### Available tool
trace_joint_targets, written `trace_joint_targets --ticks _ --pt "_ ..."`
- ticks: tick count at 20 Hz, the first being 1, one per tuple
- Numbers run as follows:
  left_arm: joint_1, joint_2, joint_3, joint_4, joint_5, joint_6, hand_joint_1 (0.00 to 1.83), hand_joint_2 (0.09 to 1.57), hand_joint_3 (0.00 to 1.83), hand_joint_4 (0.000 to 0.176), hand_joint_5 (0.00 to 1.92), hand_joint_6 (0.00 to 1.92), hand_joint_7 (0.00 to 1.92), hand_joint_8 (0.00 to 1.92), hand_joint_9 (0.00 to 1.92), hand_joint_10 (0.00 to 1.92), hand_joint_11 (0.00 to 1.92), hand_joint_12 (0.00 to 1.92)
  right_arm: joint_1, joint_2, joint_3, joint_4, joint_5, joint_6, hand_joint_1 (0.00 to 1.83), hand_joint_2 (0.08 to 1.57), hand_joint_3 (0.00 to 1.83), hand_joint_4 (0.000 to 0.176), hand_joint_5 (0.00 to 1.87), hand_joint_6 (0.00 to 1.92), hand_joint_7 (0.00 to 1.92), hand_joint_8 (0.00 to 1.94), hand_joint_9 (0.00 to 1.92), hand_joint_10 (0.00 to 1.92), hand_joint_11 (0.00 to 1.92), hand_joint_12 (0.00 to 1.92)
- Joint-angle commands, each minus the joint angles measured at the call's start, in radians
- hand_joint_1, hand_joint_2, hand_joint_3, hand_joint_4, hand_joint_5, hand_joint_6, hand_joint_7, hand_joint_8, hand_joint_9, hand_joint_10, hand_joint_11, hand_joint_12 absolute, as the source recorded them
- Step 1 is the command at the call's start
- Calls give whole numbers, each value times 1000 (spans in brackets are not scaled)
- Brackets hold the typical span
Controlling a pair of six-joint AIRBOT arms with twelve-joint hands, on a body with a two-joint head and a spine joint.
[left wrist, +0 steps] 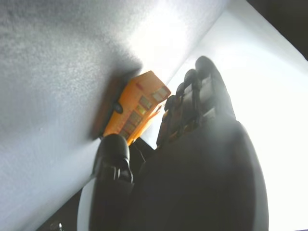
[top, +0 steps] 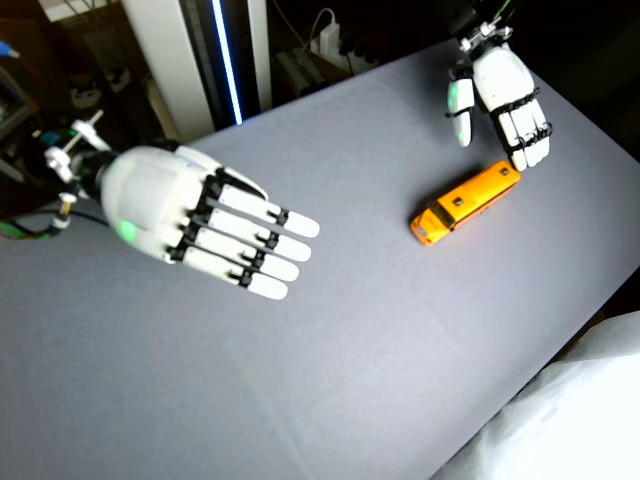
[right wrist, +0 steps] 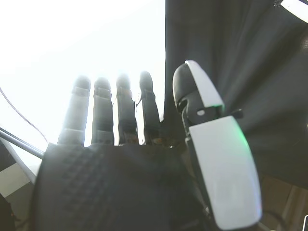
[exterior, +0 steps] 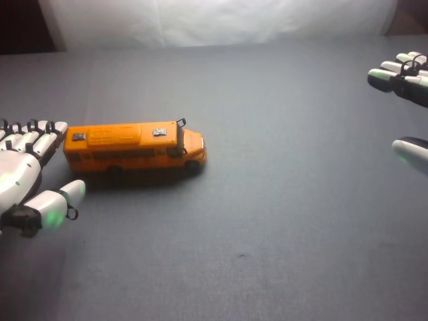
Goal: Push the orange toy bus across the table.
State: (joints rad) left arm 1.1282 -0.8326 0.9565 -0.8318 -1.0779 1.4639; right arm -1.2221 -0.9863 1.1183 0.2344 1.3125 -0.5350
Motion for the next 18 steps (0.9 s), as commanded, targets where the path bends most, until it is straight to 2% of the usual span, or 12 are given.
trace_joint_targets --ticks 1,9,11,13,15,18 --pt "-7 8 -3 29 -124 4 0 1470 9 0 18 0 35 1 92 3 0 186 5 -2 0 8 120 7 911 1340 0 1 329 5 241 4 86 1 27 46" --pt "3 -6 12 -11 -100 4 0 1469 0 0 54 10 54 5 115 7 29 166 2 -3 -1 11 120 8 883 1340 0 0 332 2 243 1 93 1 39 46" --pt "5 -6 12 -14 -96 9 0 1564 109 0 83 16 71 8 108 2 18 169 2 -3 -1 11 120 8 916 1336 0 0 345 4 262 5 102 3 46 48" --pt "4 -10 8 -25 -87 61 0 1571 133 0 96 0 79 0 108 0 0 206 2 -4 -1 12 120 8 921 1336 0 0 345 3 263 4 102 2 45 47" --pt "4 -16 9 -30 -76 71 0 1571 183 0 98 2 91 1 115 1 0 346 2 -4 -1 12 120 8 922 1334 0 0 343 2 257 1 100 1 40 44" --pt "4 -24 13 -19 -59 71 1 1571 200 0 99 3 70 0 110 0 0 326 0 -6 -1 12 120 8 889 1340 2 0 331 0 240 0 90 0 36 41"
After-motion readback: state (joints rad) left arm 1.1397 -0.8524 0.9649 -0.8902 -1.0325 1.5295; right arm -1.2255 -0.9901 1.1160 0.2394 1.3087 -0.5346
